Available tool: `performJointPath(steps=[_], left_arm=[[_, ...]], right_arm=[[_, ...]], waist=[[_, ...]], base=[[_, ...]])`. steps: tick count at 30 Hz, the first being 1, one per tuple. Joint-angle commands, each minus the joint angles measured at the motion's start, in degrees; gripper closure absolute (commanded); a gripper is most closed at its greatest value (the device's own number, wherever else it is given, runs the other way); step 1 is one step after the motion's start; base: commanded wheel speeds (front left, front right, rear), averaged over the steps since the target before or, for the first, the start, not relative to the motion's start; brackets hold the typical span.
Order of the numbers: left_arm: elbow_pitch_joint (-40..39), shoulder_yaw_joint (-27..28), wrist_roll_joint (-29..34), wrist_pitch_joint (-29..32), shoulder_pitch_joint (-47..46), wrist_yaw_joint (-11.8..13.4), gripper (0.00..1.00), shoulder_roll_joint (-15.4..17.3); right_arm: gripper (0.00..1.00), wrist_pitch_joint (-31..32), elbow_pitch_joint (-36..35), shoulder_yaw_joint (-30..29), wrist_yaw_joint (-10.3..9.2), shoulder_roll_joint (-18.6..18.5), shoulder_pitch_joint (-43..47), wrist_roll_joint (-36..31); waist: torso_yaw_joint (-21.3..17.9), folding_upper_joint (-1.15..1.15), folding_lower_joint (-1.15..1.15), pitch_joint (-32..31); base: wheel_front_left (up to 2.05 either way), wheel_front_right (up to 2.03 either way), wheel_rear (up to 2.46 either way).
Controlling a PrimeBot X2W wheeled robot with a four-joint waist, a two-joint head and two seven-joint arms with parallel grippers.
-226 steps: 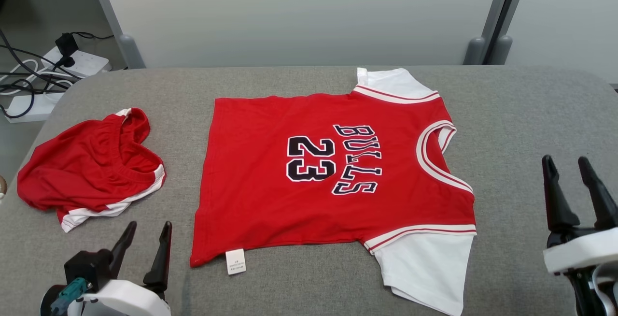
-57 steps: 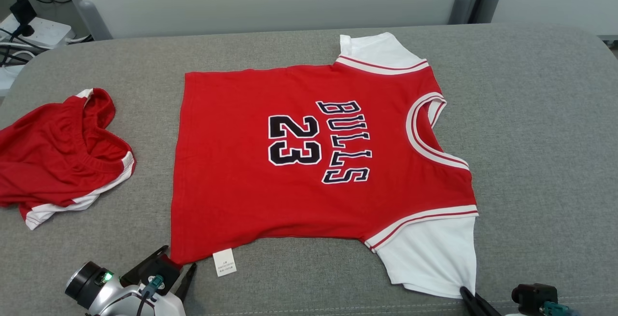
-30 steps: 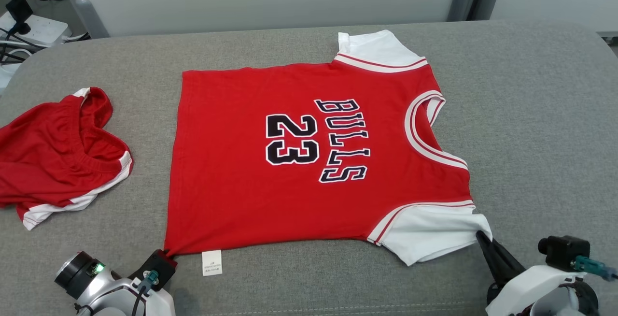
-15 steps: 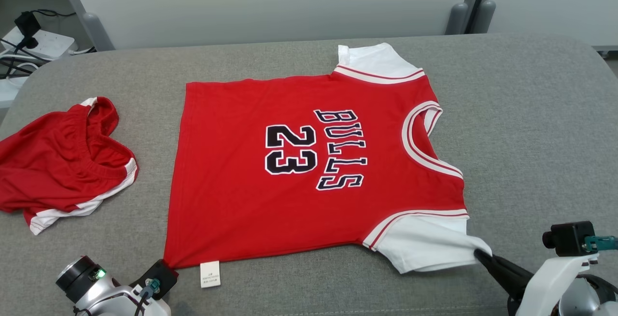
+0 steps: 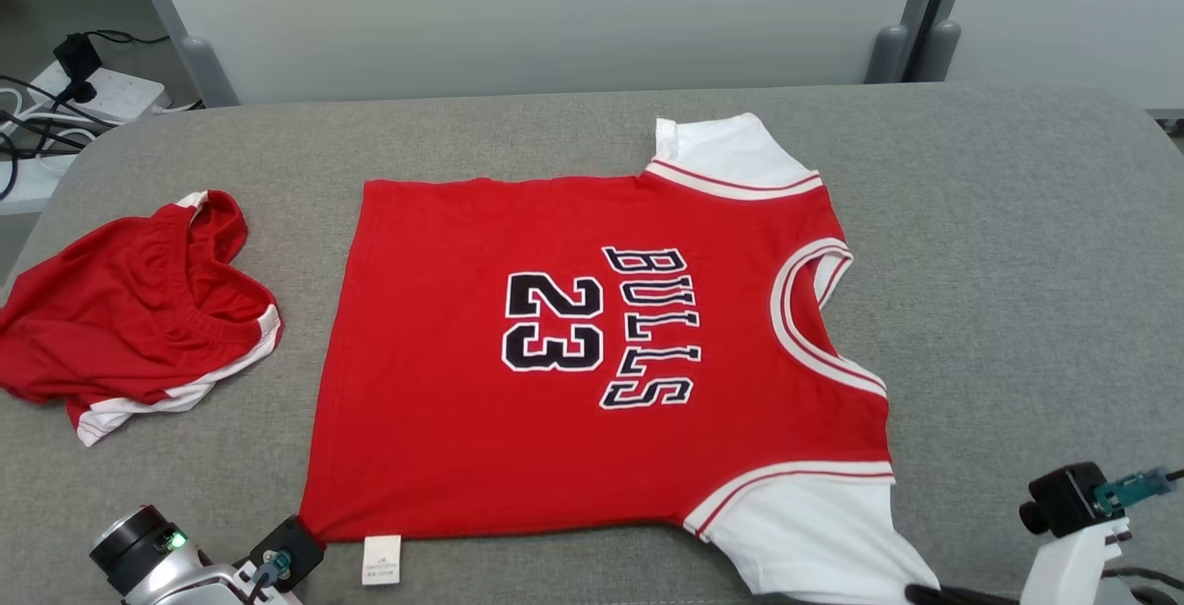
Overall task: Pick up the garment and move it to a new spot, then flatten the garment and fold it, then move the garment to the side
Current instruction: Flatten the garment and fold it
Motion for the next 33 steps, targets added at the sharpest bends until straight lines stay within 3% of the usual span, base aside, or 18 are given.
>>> performJointPath(steps=[1,6,10,17,23,26,33], left_arm=[[0.40,1.30,-0.77,0.30,-2.12,0.02,1.00,3.39],[0.39,0.18,-1.88,0.30,-2.38,0.00,1.00,3.70],[-0.13,-2.53,-3.26,0.30,-3.61,-0.01,1.00,3.96],[-3.55,-16.09,-10.62,2.44,-8.79,-0.01,1.00,6.13],[-15.45,-33.04,-25.18,8.44,-15.49,-0.02,1.00,13.25],[-23.93,-34.89,-31.02,13.39,-19.22,-0.02,1.00,17.85],[-40.26,-35.05,-34.43,24.37,-21.49,-0.02,1.00,25.34]], right_arm=[[1.00,1.57,-1.96,-0.84,-0.16,-2.90,0.77,0.85],[1.00,3.47,-4.05,-3.32,-0.16,-3.04,1.51,0.85],[1.00,1.28,-5.88,-6.11,-0.16,-1.45,-0.13,-1.84],[1.00,-1.85,-4.51,-9.12,-0.16,1.16,-5.97,-7.41],[1.00,-3.10,-0.73,-8.84,-0.16,2.89,-10.32,-9.64],[1.00,-4.92,1.09,-8.74,-0.16,3.92,-12.41,-10.35],[1.00,-8.68,5.22,-7.62,-0.16,5.83,-16.94,-11.41]], waist=[[0.15,0.00,0.00,0.00],[0.33,0.00,0.00,0.18],[0.42,0.00,0.00,0.67],[0.97,0.00,0.00,2.11],[1.32,0.00,0.00,3.03],[1.22,0.00,0.00,3.57],[0.37,0.00,0.00,4.76]], base=[[0.00,0.00,0.00],[0.00,0.00,0.00],[0.00,0.00,0.00],[0.00,0.00,0.00],[0.00,0.00,0.00],[0.00,0.00,0.00],[0.00,0.00,0.00]])
